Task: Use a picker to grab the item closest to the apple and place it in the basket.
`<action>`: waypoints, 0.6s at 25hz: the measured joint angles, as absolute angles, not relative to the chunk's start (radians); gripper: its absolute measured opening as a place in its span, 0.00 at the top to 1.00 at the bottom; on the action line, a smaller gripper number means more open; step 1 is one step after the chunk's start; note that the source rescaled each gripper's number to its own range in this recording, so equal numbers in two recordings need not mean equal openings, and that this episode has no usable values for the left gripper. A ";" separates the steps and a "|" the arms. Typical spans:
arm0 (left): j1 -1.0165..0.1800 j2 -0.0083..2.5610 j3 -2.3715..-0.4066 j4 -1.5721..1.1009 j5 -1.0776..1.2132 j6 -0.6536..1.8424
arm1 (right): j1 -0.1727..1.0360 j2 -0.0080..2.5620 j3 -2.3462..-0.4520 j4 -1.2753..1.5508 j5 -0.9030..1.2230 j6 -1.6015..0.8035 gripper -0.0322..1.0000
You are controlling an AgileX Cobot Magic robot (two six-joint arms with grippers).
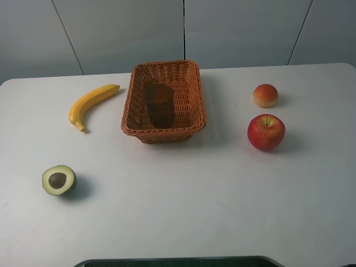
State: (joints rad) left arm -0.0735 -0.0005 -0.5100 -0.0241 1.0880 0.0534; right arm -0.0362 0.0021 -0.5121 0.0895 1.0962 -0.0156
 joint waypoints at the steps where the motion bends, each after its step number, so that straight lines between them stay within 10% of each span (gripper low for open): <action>1: -0.074 -0.001 -0.510 -0.024 1.088 0.053 | -0.036 0.002 -0.512 0.090 1.096 -0.016 0.00; 15: -0.074 -0.001 -0.510 -0.024 1.088 0.055 | -0.036 0.002 -0.512 0.090 1.096 -0.016 0.00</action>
